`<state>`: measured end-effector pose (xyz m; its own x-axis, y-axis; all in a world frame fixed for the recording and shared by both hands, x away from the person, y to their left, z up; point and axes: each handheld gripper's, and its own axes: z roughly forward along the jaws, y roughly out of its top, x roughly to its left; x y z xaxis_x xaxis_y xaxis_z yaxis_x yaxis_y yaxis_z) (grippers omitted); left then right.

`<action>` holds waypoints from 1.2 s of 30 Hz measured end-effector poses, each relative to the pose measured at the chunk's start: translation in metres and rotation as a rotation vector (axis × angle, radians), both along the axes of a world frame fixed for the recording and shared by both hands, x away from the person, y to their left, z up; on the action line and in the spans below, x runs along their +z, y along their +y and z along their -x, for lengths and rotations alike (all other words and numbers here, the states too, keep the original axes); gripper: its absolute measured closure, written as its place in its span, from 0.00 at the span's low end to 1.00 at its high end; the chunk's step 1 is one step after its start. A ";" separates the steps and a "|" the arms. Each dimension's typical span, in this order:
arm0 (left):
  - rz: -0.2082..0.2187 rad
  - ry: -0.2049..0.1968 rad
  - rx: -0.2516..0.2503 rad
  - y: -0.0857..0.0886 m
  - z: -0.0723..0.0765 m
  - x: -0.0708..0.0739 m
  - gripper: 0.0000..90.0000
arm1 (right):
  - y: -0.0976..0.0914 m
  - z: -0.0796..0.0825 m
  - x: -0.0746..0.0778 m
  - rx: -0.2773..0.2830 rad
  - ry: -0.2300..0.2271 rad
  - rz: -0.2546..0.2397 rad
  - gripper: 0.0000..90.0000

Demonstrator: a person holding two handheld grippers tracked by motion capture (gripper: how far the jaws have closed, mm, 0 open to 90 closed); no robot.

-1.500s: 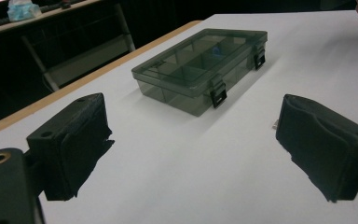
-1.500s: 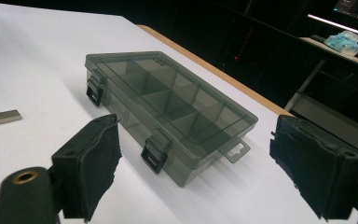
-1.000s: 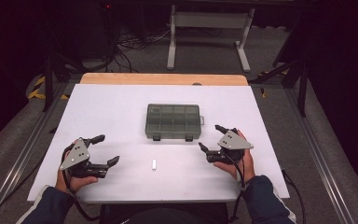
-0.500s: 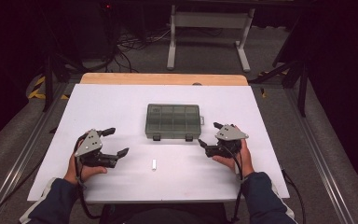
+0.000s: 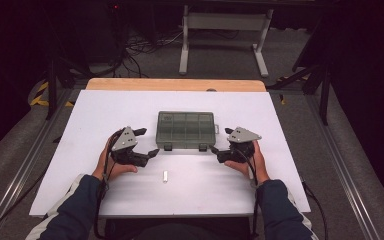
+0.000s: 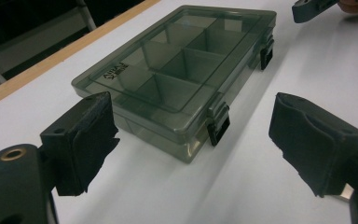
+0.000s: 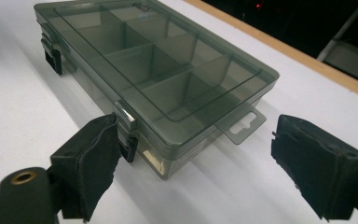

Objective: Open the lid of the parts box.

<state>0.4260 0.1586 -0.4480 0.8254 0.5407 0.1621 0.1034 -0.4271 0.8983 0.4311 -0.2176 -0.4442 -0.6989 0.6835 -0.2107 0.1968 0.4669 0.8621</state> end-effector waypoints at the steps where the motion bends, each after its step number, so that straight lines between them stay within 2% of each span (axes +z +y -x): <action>1: -0.002 0.004 0.001 -0.002 -0.002 -0.001 0.17 | 0.000 -0.001 -0.001 0.004 0.005 0.001 0.18; 6: -0.042 0.034 -0.012 -0.009 -0.014 -0.006 0.18 | 0.005 -0.007 -0.004 0.036 0.058 0.032 0.23; 11: -0.100 0.067 -0.007 -0.012 -0.017 -0.011 0.22 | 0.008 -0.010 -0.006 0.056 0.085 0.050 0.32; 16: -0.136 0.108 0.001 -0.013 -0.021 -0.017 0.31 | 0.009 -0.012 -0.009 0.065 0.114 0.067 0.45; 19: -0.157 0.118 -0.005 -0.015 -0.022 -0.019 0.36 | 0.009 -0.012 -0.009 0.066 0.123 0.078 0.49; 25: -0.171 0.136 0.001 -0.016 -0.024 -0.021 0.45 | 0.006 -0.015 -0.010 0.063 0.145 0.064 0.52; 36: -0.180 0.165 0.002 -0.018 -0.027 -0.024 0.49 | 0.007 -0.019 -0.012 0.058 0.167 0.053 0.52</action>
